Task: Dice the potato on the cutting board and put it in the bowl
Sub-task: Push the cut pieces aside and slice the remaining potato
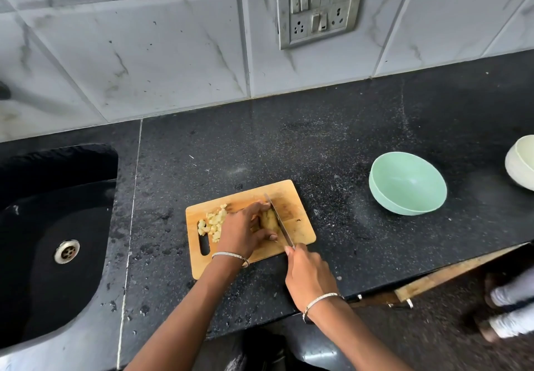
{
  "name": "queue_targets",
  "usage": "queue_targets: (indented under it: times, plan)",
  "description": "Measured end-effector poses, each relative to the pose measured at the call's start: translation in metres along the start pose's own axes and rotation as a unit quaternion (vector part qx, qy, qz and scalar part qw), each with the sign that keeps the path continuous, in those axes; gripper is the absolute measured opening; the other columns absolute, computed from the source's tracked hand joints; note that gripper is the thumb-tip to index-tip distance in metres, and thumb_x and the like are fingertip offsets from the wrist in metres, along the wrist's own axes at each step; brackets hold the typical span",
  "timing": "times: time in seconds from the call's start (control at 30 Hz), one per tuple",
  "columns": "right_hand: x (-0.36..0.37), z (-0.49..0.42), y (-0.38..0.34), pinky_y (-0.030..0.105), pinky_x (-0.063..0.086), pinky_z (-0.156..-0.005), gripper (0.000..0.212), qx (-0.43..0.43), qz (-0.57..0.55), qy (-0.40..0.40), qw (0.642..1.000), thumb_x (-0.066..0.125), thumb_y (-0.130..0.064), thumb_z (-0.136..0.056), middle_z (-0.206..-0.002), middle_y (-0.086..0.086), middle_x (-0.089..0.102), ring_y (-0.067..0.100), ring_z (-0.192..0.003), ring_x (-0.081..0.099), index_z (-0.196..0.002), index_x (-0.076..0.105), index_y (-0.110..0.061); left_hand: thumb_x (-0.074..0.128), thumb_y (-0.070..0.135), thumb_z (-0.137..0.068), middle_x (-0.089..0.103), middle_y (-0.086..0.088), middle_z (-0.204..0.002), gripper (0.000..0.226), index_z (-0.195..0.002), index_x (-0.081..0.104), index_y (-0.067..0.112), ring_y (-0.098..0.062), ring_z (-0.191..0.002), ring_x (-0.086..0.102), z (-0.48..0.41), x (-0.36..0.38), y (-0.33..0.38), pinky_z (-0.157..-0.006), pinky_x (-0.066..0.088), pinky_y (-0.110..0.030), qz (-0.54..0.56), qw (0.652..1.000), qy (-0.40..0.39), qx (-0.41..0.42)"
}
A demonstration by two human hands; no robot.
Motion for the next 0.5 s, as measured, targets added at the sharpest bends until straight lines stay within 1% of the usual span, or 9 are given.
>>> queue_targets:
  times: [0.1,0.27,0.5]
  plan:
    - [0.005,-0.005,-0.004,0.035,0.037,-0.061,0.037,0.016,0.023,-0.001,1.000,0.025,-0.041,-0.105,-0.101,0.009,0.066,0.033,-0.095,0.065,-0.107,0.051,-0.015,0.090,0.031,-0.058,0.070,0.002,-0.114,0.065,-0.118,0.066,0.025,-0.017,-0.100,0.068,-0.002,0.001,-0.003,-0.086,0.057,-0.037,0.014,1.000,-0.003,-0.002]
    - [0.008,-0.014,-0.012,0.036,0.038,-0.063,0.035,0.026,0.057,-0.004,0.998,0.027,-0.037,-0.105,-0.107,0.010,0.066,0.033,-0.100,0.065,-0.110,0.051,-0.012,0.090,0.029,-0.060,0.070,0.002,-0.113,0.064,-0.119,0.065,0.022,-0.015,-0.100,0.067,-0.002,0.000,-0.001,-0.088,0.057,-0.035,0.002,1.000,-0.008,0.004]
    - [0.006,-0.008,-0.008,0.037,0.040,-0.064,0.035,0.019,0.050,-0.001,0.999,0.029,-0.039,-0.105,-0.107,0.011,0.067,0.034,-0.100,0.065,-0.112,0.051,-0.013,0.088,0.033,-0.062,0.070,0.003,-0.103,0.063,-0.118,0.059,0.027,-0.015,-0.094,0.067,-0.001,-0.001,0.004,-0.085,0.056,-0.036,-0.026,0.999,-0.030,-0.010]
Point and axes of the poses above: each hand's wrist, its own z-axis away from the middle knuckle, its own x-axis out of the palm, y = z × x, the point moved 4 cm from there along -z, towards the middle knuckle
